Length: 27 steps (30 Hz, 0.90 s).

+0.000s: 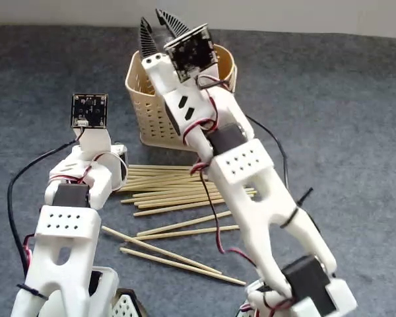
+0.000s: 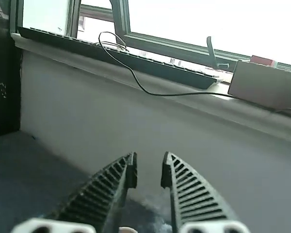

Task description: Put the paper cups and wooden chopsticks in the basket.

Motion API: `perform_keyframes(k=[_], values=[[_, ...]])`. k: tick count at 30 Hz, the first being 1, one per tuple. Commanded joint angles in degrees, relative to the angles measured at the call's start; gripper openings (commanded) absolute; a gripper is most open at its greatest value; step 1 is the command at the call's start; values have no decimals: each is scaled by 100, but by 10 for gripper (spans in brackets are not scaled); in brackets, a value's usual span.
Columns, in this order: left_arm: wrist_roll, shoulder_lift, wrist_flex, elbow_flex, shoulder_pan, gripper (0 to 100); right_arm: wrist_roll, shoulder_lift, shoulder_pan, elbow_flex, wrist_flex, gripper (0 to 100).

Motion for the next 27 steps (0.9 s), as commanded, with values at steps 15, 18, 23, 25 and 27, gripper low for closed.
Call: perform_keyframes(k=[15,18,23,25,27], values=[[-79,-154,-97,-31,-40,79,-1424,-3108,1068,-48,5886,5],[-79,-154,-97,-31,-40,79,-1407,-3213,1341,-48,6659,5],[-79,-154,-97,-31,-40,79,-1407,-3327,1701,-48,7767,5],[-79,-154,-97,-22,-40,79,-1407,-3345,1815,145,8022,5],[-79,-154,-97,-22,-31,79,-1407,-3354,1851,523,8040,5]])
